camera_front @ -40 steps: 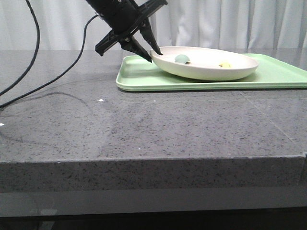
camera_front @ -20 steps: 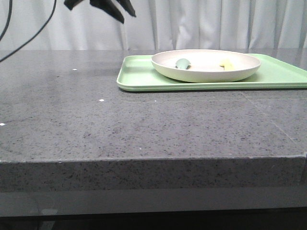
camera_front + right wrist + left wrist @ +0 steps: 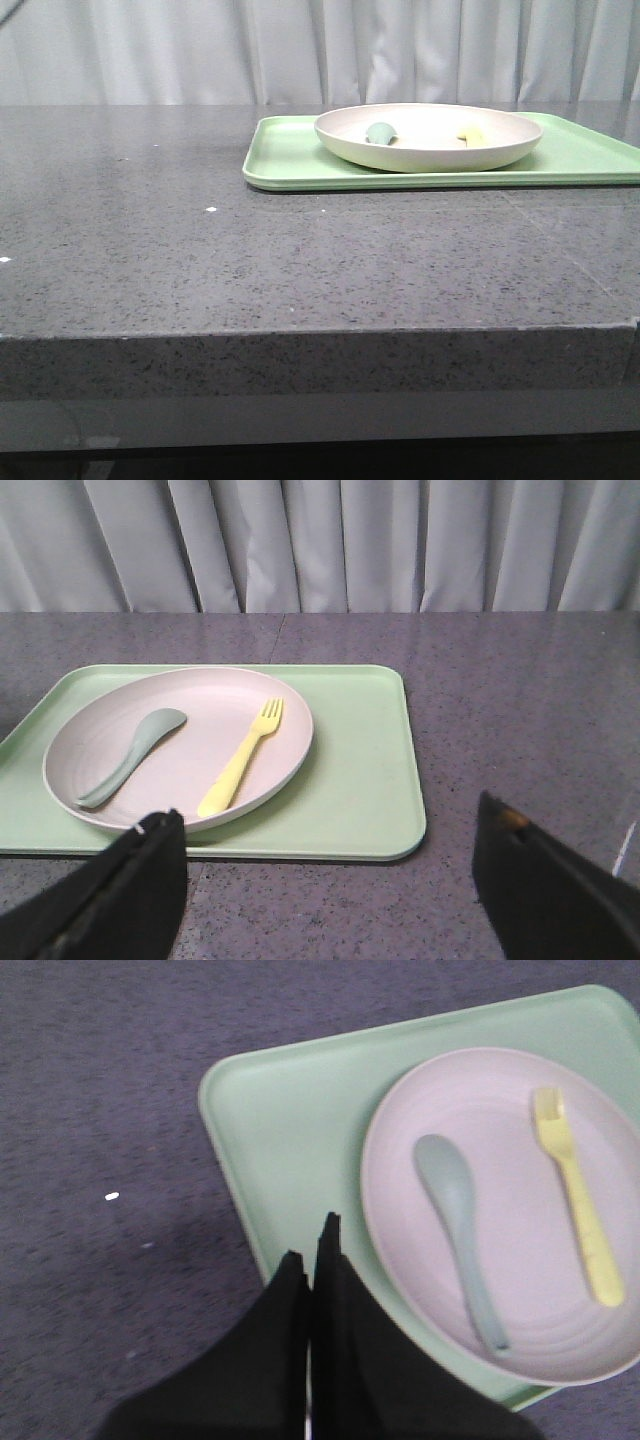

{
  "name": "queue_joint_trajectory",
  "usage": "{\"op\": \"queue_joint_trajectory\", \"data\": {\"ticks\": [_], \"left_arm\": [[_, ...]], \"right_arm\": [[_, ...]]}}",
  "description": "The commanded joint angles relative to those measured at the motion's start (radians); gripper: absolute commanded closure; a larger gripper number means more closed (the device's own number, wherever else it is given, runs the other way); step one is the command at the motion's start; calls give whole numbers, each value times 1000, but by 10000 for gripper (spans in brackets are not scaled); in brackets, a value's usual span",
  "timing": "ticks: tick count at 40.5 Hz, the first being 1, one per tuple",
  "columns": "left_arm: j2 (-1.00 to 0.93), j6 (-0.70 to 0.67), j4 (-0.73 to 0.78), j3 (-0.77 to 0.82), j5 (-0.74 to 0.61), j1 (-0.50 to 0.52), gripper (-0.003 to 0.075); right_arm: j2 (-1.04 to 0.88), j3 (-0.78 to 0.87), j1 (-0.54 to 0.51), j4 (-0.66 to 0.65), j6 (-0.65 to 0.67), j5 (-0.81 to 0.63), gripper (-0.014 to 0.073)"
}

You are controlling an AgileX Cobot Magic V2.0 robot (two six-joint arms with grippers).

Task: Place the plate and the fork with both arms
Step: 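Lower the plate onto the tray, open the left gripper and withdraw, then lower the right gripper into the plate and grasp the yellow fork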

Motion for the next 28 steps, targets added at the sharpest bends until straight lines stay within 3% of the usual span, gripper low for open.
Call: {"op": "queue_joint_trajectory", "data": {"ticks": [1, 15, 23, 28], "left_arm": [[-143, -4, 116, 82, 11, -3, 738], [-439, -50, 184, 562, -167, 159, 738], [-664, -50, 184, 888, -411, 273, 738], [-820, -34, 186, 1087, -591, 289, 738]], "right_arm": [[6, -38, -3, 3, -2, -87, -8], [6, -38, -3, 3, -2, -87, -8], [6, -38, -3, 3, -2, -87, -8], [6, -38, -3, 3, -2, -87, -8]]}}
